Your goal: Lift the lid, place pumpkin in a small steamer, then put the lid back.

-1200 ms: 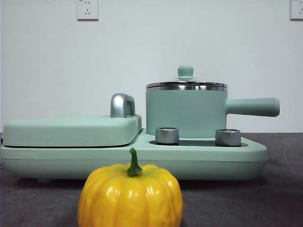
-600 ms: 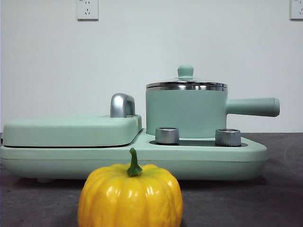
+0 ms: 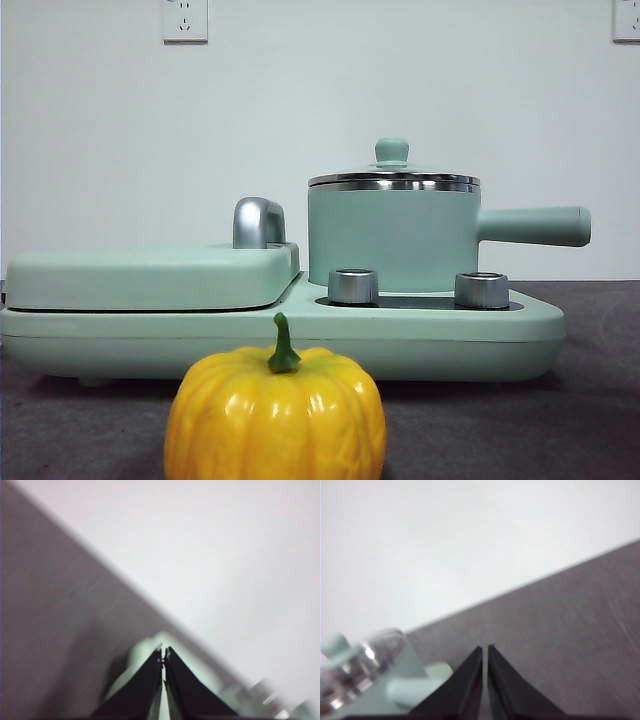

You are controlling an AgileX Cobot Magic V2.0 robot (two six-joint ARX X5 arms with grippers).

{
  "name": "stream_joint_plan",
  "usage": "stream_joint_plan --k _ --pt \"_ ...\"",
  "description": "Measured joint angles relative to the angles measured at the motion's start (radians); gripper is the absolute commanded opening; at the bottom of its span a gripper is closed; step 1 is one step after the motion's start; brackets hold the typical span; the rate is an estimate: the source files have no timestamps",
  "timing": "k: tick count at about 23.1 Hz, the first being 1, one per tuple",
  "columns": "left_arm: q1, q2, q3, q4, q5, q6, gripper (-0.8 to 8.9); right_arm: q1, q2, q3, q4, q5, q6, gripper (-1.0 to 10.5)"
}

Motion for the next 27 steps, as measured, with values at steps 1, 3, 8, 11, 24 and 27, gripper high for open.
stream_joint_plan --k 1,3,8,11,24,27 --pt "0.000 0.000 0.000 0.058 0.000 -0.009 0.08 0.000 0.000 0.013 0.000 -0.004 0.007 0.2" --pt "0.000 0.000 0.000 0.163 0.000 -0.023 0.08 0.000 0.000 0.048 0.000 -0.011 0.018 0.2" --pt "0.000 0.000 0.056 0.149 -0.001 -0.021 0.10 0.000 0.000 0.179 -0.019 -0.018 0.025 0.2" --pt "0.000 0.008 0.158 0.037 -0.020 0.027 0.10 0.000 0.017 0.266 -0.092 -0.018 0.021 0.2" --pt "0.000 0.239 0.620 -0.433 -0.046 0.370 0.10 0.000 0.270 0.600 -0.278 -0.127 -0.171 0.2" --pt "0.000 0.300 0.686 -0.460 -0.043 0.417 0.10 0.000 0.339 0.657 -0.325 -0.153 -0.217 0.2"
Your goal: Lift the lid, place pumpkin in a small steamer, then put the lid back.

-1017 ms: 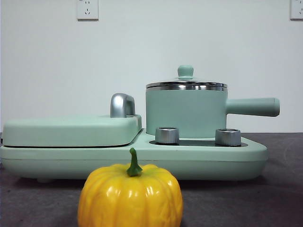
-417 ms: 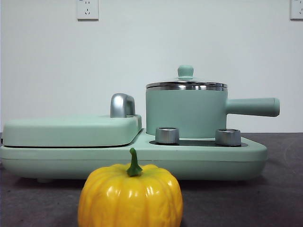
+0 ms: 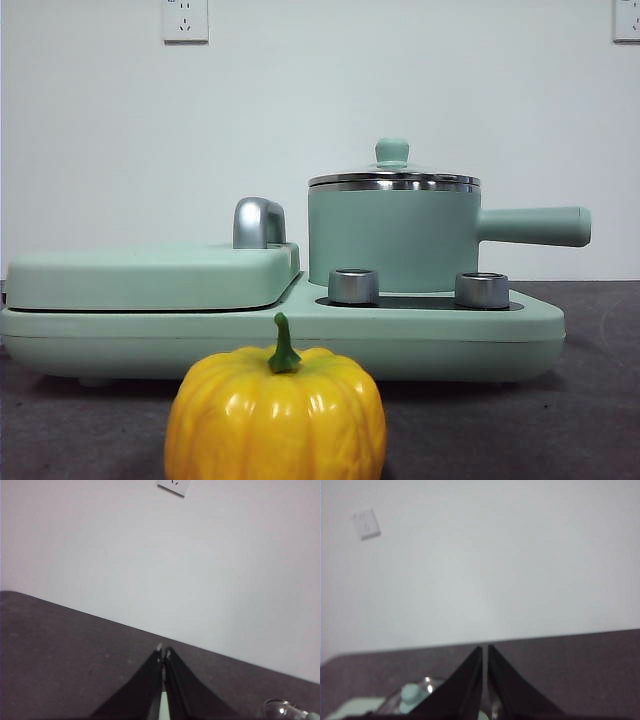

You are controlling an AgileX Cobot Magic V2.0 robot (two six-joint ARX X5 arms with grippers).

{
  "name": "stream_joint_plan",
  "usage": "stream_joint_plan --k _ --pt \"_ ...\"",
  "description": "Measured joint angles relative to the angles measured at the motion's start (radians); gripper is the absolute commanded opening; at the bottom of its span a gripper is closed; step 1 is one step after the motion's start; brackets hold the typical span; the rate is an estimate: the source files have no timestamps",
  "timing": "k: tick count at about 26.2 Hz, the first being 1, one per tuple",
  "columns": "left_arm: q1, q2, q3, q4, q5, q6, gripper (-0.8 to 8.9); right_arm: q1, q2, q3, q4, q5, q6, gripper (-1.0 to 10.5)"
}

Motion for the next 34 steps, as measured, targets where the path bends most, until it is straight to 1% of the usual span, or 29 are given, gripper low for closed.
stream_joint_plan --k 4,10,16,20,26,29,31,32,34 --pt "0.000 0.079 0.060 -0.033 0.047 0.053 0.10 0.000 0.095 0.065 -0.053 -0.050 -0.068 0.2" --pt "0.000 0.203 0.111 -0.042 0.134 0.126 0.10 0.001 0.232 0.129 -0.077 -0.126 -0.158 0.2" --pt "-0.008 0.326 0.162 -0.046 0.214 0.184 0.10 0.040 0.338 0.161 -0.094 -0.129 -0.237 0.2" --pt "-0.050 0.388 0.181 -0.069 0.226 0.235 0.10 0.087 0.388 0.170 -0.109 -0.125 -0.297 0.2" --pt "-0.144 0.451 0.223 -0.113 0.228 0.354 0.10 0.182 0.446 0.177 -0.136 -0.116 -0.374 0.2" --pt "-0.197 0.469 0.224 -0.140 0.228 0.429 0.09 0.239 0.465 0.178 -0.166 -0.078 -0.415 0.2" --pt "-0.229 0.480 0.224 -0.169 0.228 0.484 0.10 0.280 0.472 0.179 -0.190 -0.046 -0.456 0.2" --pt "-0.240 0.482 0.224 -0.182 0.229 0.509 0.10 0.297 0.474 0.179 -0.200 -0.034 -0.479 0.2" --pt "-0.264 0.486 0.224 -0.204 0.228 0.574 0.10 0.330 0.475 0.179 -0.217 -0.006 -0.547 0.2"
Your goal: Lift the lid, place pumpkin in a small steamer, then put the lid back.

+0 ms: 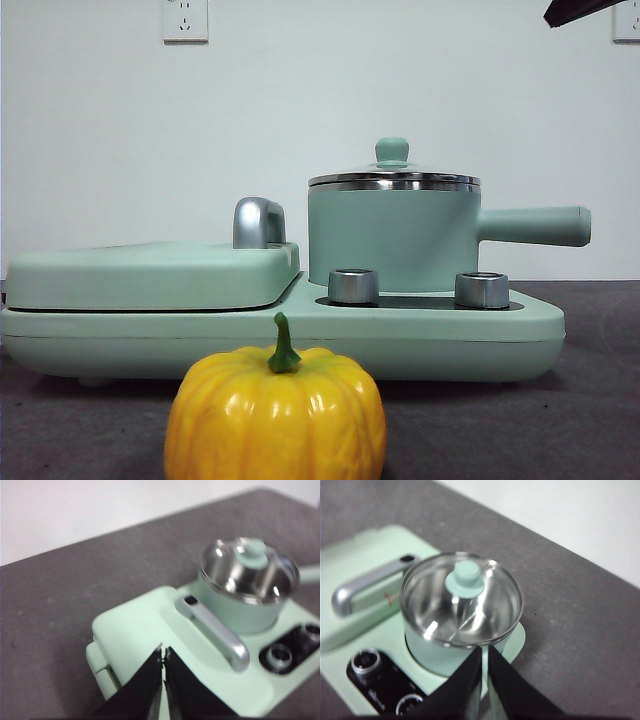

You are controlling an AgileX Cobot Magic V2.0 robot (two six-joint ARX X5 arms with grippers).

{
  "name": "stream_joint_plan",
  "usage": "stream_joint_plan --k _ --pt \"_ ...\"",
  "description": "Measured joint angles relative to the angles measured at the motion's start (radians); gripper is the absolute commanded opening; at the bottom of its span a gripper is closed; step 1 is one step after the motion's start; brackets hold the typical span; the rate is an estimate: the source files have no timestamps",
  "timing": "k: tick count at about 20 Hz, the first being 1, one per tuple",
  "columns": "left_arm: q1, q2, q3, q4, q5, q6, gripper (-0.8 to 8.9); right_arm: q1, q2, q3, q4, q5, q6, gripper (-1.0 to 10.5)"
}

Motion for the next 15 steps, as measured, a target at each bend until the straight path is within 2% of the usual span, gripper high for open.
stream_joint_plan --k 1,3,4,6,8,15 --pt "-0.010 0.001 0.000 -0.004 0.000 0.031 0.10 0.011 0.000 0.000 -0.002 0.011 -0.032 0.2" --pt "-0.028 0.001 0.000 -0.003 0.000 0.098 0.15 0.033 0.000 0.000 -0.003 0.021 -0.103 1.2" --pt "-0.034 0.001 0.000 -0.001 0.000 0.119 0.59 0.039 0.000 0.000 -0.003 0.031 -0.122 2.0" --pt "-0.043 0.001 0.000 0.010 0.000 0.148 2.45 0.045 0.000 0.000 -0.003 0.040 -0.153 3.6" --pt "-0.047 0.001 0.000 0.016 0.000 0.163 3.44 0.044 0.000 0.000 -0.003 0.043 -0.161 3.8" --pt "-0.066 0.017 0.000 0.099 0.000 0.153 2.45 0.044 0.000 0.000 -0.003 0.043 -0.165 3.8"
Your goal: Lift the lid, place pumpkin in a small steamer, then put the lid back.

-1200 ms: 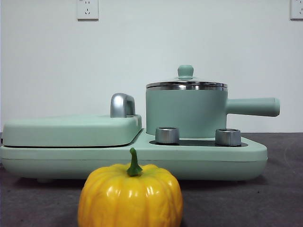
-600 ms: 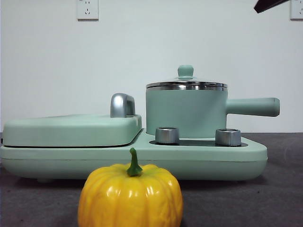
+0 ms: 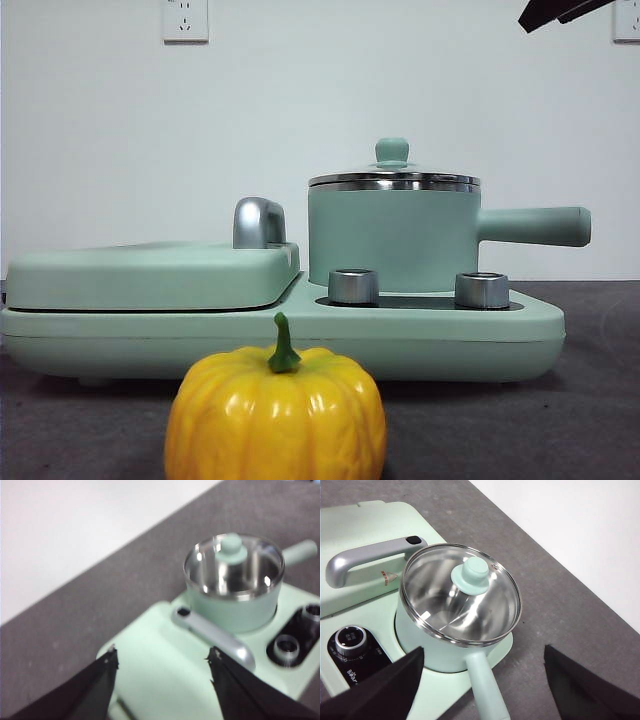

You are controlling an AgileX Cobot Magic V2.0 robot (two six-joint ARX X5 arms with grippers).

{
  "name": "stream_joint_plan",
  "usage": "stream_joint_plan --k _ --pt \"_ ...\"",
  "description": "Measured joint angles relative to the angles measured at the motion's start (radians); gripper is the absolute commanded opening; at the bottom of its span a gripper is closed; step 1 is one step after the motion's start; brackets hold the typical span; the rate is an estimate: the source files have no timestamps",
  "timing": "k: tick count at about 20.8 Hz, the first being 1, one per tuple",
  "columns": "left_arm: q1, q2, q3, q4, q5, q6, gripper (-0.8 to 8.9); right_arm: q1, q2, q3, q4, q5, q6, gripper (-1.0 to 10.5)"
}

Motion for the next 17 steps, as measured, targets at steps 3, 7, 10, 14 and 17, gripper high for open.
stream_joint_plan --k 3,7,10,14,17 --pt "-0.032 0.055 0.001 0.100 0.000 -0.065 2.48 0.000 0.000 0.000 0.000 0.000 0.041 3.8" --pt "-0.099 0.174 0.002 0.229 0.000 -0.154 2.48 0.000 0.000 0.000 0.000 0.000 0.125 3.8" --pt "-0.157 0.270 0.002 0.329 0.000 -0.183 2.48 0.000 0.000 0.000 0.000 0.000 0.174 3.8" --pt "-0.219 0.399 0.002 0.464 -0.001 -0.198 2.48 0.000 0.000 0.000 0.013 0.000 0.200 3.8" --pt "-0.258 0.489 0.018 0.517 -0.018 -0.201 2.49 0.000 0.000 0.000 0.024 0.000 0.221 3.8"
